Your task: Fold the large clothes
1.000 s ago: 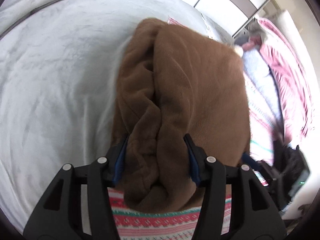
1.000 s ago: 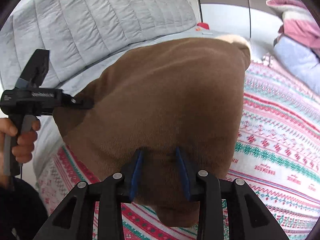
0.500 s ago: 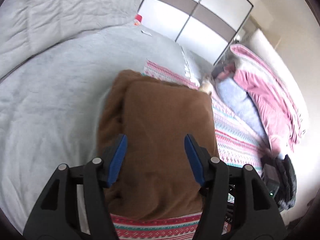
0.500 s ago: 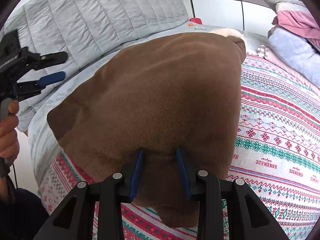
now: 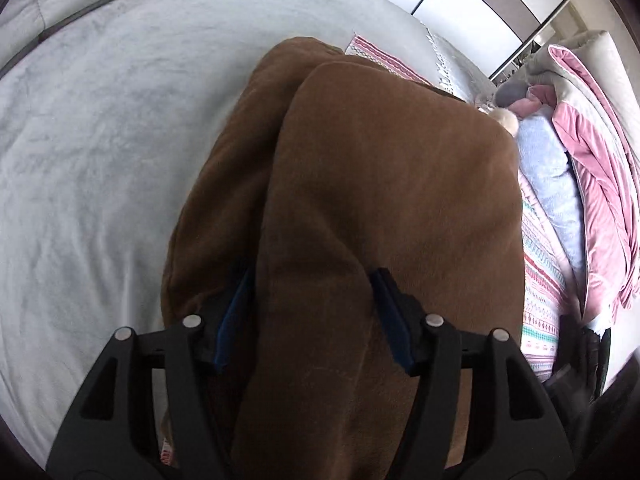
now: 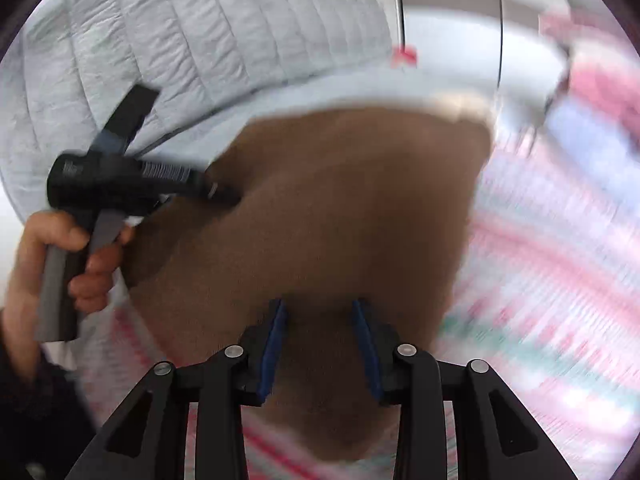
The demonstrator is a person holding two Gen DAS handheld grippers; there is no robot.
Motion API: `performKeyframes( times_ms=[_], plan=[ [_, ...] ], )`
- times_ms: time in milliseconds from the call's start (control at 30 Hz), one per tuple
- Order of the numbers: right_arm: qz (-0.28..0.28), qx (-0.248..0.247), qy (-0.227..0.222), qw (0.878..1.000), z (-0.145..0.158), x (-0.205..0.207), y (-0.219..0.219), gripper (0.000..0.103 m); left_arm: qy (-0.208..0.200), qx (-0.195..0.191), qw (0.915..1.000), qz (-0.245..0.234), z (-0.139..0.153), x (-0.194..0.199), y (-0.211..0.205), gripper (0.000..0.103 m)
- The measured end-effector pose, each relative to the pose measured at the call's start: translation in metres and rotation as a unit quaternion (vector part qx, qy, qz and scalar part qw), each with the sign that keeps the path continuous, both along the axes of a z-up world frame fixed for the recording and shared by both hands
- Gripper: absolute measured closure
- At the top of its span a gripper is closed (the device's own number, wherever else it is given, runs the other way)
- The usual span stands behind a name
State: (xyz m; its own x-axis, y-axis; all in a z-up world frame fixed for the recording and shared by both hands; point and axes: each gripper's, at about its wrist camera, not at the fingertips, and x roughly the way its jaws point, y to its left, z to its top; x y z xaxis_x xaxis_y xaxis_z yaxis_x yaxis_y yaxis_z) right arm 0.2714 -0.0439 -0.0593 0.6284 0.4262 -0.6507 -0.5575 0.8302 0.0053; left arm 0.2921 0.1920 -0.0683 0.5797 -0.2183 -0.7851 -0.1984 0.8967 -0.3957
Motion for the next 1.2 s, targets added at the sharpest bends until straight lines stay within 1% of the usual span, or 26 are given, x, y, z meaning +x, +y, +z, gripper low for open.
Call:
performKeyframes(
  times_ms=[33, 100, 233, 300, 333, 367, 433, 467, 500, 600, 667, 733, 800, 867, 900, 967, 1033, 1067, 1100, 1133, 1200],
  plan=[
    [-0.005, -0.003, -0.01, 1.0, 0.008, 0.008, -0.001, 0.063, 0.0, 0.001, 1.0, -0.001, 0.0, 0.001, 0.001, 0.039],
    [-0.017, 0.009, 0.0, 1.0, 0.024, 0.04, -0.002, 0.063, 0.001, 0.001, 1.0, -0.002, 0.001, 0.001, 0.0, 0.039],
    [-0.046, 0.041, 0.059, 0.996, 0.036, 0.127, -0.003, 0.063, -0.001, -0.011, 0.9999, -0.002, 0.001, 0.005, 0.003, 0.039],
    [-0.069, 0.051, 0.1, 0.991, 0.031, 0.173, -0.004, 0.063, -0.001, -0.008, 1.0, -0.006, 0.0, 0.008, 0.005, 0.039],
    [-0.077, 0.047, 0.115, 0.989, 0.026, 0.191, -0.001, 0.063, 0.0, -0.008, 1.0, -0.006, 0.0, 0.008, 0.005, 0.039],
    [-0.08, 0.032, 0.134, 0.987, 0.017, 0.21, 0.005, 0.063, 0.0, -0.008, 0.9999, -0.006, 0.0, 0.009, 0.005, 0.039],
    [-0.081, -0.006, 0.156, 0.984, -0.002, 0.228, 0.019, 0.063, 0.001, -0.011, 0.9999, -0.004, -0.001, 0.011, 0.005, 0.039],
    [-0.082, -0.022, 0.161, 0.983, -0.011, 0.232, 0.026, 0.063, 0.001, -0.01, 0.9999, -0.002, -0.002, 0.012, 0.005, 0.039],
    [-0.085, -0.041, 0.156, 0.983, -0.018, 0.233, 0.034, 0.063, 0.002, -0.008, 1.0, -0.001, -0.002, 0.013, 0.005, 0.039],
    [-0.103, -0.088, 0.122, 0.983, -0.017, 0.222, 0.05, 0.063, 0.003, -0.013, 0.9999, -0.004, -0.002, 0.015, 0.005, 0.039],
    [-0.102, -0.103, 0.12, 0.982, -0.014, 0.222, 0.055, 0.063, 0.002, -0.016, 0.9999, -0.005, -0.002, 0.014, 0.005, 0.039],
    [-0.105, -0.104, 0.12, 0.982, 0.001, 0.22, 0.056, 0.063, 0.001, -0.018, 0.9998, -0.003, -0.002, 0.011, 0.006, 0.039],
    [-0.092, -0.086, 0.101, 0.987, 0.024, 0.215, 0.065, 0.062, 0.001, -0.019, 0.9998, -0.003, -0.001, 0.011, 0.006, 0.039],
    [-0.039, -0.053, 0.098, 0.993, 0.042, 0.207, 0.087, 0.062, 0.001, -0.02, 0.9998, -0.003, -0.002, 0.01, 0.007, 0.039],
    [-0.021, -0.054, 0.098, 0.993, 0.044, 0.205, 0.099, 0.062, 0.0, -0.021, 0.9998, -0.003, -0.002, 0.01, 0.007, 0.039],
    [-0.001, -0.085, 0.095, 0.992, 0.036, 0.208, 0.132, 0.062, 0.0, -0.025, 0.9997, -0.004, -0.002, 0.01, 0.009, 0.039],
    [-0.004, -0.122, 0.106, 0.987, 0.01, 0.219, 0.154, 0.062, -0.001, -0.029, 0.9996, -0.004, -0.003, 0.007, 0.014, 0.039],
    [-0.013, -0.136, 0.128, 0.982, -0.014, 0.229, 0.159, 0.062, -0.003, -0.033, 0.9994, -0.002, -0.003, 0.007, 0.016, 0.039],
    [-0.02, -0.136, 0.14, 0.981, -0.029, 0.235, 0.159, 0.062, -0.003, -0.032, 0.9995, 0.0, -0.003, 0.007, 0.017, 0.039],
    [-0.027, -0.121, 0.136, 0.983, -0.035, 0.235, 0.157, 0.062, -0.003, -0.029, 0.9996, 0.001, -0.003, 0.007, 0.017, 0.039],
    [-0.031, -0.112, 0.136, 0.984, -0.033, 0.234, 0.152, 0.062, -0.001, -0.029, 0.9996, 0.001, -0.004, 0.008, 0.017, 0.039]
  ],
)
